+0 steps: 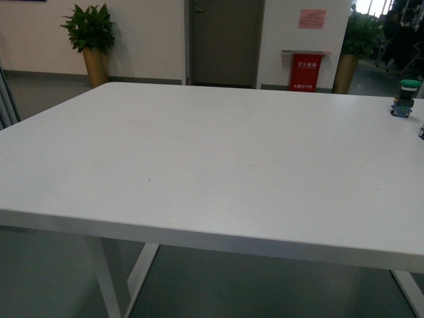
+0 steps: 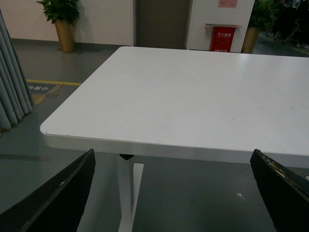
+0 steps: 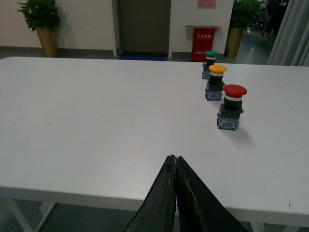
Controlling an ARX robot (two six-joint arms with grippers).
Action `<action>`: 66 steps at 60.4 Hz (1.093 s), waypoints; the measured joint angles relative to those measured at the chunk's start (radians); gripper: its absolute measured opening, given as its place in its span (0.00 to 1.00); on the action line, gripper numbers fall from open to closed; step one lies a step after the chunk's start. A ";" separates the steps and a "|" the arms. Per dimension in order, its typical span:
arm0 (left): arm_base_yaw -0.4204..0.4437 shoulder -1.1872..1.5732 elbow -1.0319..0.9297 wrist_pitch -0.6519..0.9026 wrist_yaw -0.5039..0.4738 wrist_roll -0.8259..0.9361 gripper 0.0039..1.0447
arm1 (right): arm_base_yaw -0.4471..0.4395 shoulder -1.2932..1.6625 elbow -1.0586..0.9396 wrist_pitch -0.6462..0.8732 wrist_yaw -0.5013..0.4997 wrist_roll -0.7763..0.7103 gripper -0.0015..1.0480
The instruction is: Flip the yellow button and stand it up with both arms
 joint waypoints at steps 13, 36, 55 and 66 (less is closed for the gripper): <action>0.000 0.000 0.000 0.000 0.000 0.000 0.94 | 0.000 -0.051 -0.027 -0.022 0.000 0.000 0.03; 0.000 0.000 0.000 0.000 0.000 0.000 0.94 | 0.000 -0.266 -0.077 -0.183 0.000 0.000 0.03; 0.000 0.000 0.000 0.000 0.000 0.000 0.94 | 0.000 -0.268 -0.077 -0.183 0.000 0.000 0.03; 0.000 0.000 0.000 0.000 0.000 0.000 0.94 | 0.000 -0.268 -0.077 -0.183 0.000 -0.002 0.19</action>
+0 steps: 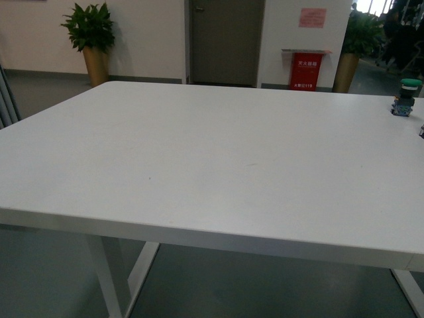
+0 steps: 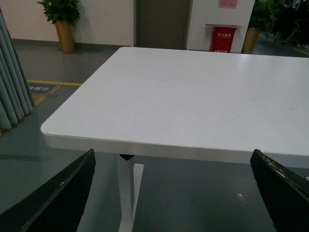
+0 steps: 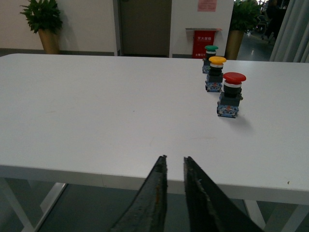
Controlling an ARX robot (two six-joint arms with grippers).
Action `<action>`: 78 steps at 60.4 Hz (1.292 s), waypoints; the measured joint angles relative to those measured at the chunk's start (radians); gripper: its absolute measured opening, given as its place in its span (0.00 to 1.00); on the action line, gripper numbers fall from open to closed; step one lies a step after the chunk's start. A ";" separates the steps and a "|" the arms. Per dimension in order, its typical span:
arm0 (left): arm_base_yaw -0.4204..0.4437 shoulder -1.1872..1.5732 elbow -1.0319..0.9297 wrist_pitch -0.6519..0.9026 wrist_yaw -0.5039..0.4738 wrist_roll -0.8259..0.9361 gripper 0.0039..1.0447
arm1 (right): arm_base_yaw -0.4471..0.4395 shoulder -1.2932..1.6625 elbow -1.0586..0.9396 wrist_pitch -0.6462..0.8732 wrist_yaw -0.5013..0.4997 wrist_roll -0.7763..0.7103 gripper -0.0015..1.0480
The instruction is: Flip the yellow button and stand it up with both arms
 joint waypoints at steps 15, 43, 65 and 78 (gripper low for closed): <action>0.000 0.000 0.000 0.000 0.000 0.000 0.94 | 0.000 0.000 0.000 0.000 0.000 0.000 0.60; 0.000 0.000 0.000 0.000 0.000 0.000 0.94 | 0.000 0.000 0.000 0.000 0.000 0.000 0.93; 0.000 0.000 0.000 0.000 0.000 0.000 0.94 | 0.000 0.000 0.000 0.000 0.000 0.000 0.93; 0.000 0.000 0.000 0.000 0.000 0.000 0.94 | 0.000 0.000 0.000 0.000 0.000 0.000 0.93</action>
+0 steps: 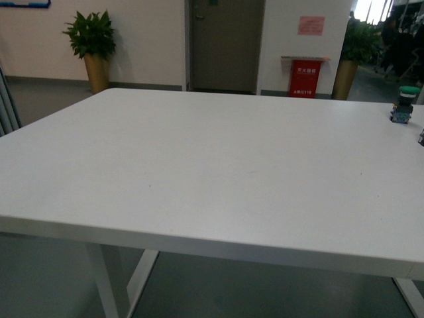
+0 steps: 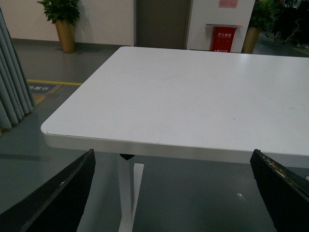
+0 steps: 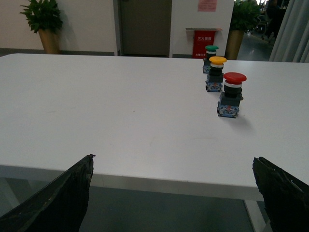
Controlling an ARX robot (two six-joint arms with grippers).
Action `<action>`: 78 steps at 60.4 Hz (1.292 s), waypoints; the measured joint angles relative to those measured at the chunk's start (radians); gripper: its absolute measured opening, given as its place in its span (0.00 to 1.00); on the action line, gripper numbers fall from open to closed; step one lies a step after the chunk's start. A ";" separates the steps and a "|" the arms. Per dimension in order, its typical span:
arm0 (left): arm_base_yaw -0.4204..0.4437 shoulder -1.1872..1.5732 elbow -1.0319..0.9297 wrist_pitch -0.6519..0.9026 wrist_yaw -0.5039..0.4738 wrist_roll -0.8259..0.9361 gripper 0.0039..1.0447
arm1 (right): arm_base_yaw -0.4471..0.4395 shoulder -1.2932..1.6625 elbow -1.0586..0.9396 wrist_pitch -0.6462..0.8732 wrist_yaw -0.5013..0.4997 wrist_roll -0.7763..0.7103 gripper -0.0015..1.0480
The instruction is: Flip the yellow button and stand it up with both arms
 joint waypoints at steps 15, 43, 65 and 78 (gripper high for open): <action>0.000 0.000 0.000 0.000 0.000 0.000 0.94 | 0.000 0.000 0.000 0.000 0.000 0.000 0.93; 0.000 0.000 0.000 0.000 0.000 0.000 0.94 | 0.000 0.000 0.000 0.000 0.000 0.000 0.93; 0.000 0.000 0.000 0.000 0.000 0.000 0.94 | 0.000 0.000 0.000 0.000 0.000 0.000 0.93; 0.000 0.000 0.000 0.000 0.000 0.000 0.94 | 0.000 0.000 0.000 0.000 0.000 0.000 0.93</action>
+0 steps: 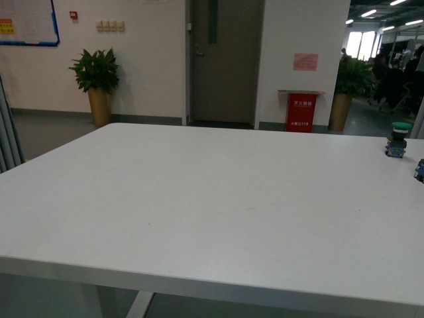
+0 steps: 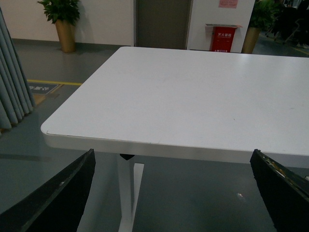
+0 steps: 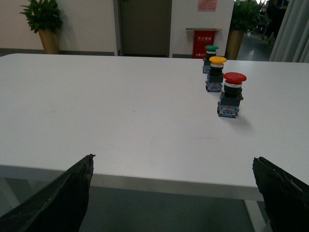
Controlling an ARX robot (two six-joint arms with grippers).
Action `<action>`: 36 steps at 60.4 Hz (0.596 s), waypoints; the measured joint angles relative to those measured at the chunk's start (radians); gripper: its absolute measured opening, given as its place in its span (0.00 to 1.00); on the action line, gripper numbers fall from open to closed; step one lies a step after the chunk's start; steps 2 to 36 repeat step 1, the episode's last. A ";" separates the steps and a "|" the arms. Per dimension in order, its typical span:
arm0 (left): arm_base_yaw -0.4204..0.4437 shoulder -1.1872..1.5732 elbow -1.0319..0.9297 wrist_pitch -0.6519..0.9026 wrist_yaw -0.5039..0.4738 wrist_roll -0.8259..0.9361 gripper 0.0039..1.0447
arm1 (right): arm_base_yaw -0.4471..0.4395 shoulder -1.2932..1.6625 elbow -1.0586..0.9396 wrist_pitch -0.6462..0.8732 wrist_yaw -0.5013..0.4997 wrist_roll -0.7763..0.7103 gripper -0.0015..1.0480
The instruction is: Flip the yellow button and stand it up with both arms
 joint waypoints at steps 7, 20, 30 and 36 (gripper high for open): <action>0.000 0.000 0.000 0.000 0.000 0.000 0.94 | 0.000 0.000 0.000 0.000 0.000 0.000 0.93; 0.000 0.000 0.000 0.000 0.000 0.000 0.94 | 0.000 0.000 0.000 0.000 0.000 0.000 0.93; 0.000 0.000 0.000 0.000 0.000 0.000 0.94 | 0.000 0.000 0.000 0.000 0.000 0.000 0.93; 0.000 0.000 0.000 0.000 0.000 0.000 0.94 | 0.000 0.000 0.000 0.000 0.000 0.000 0.93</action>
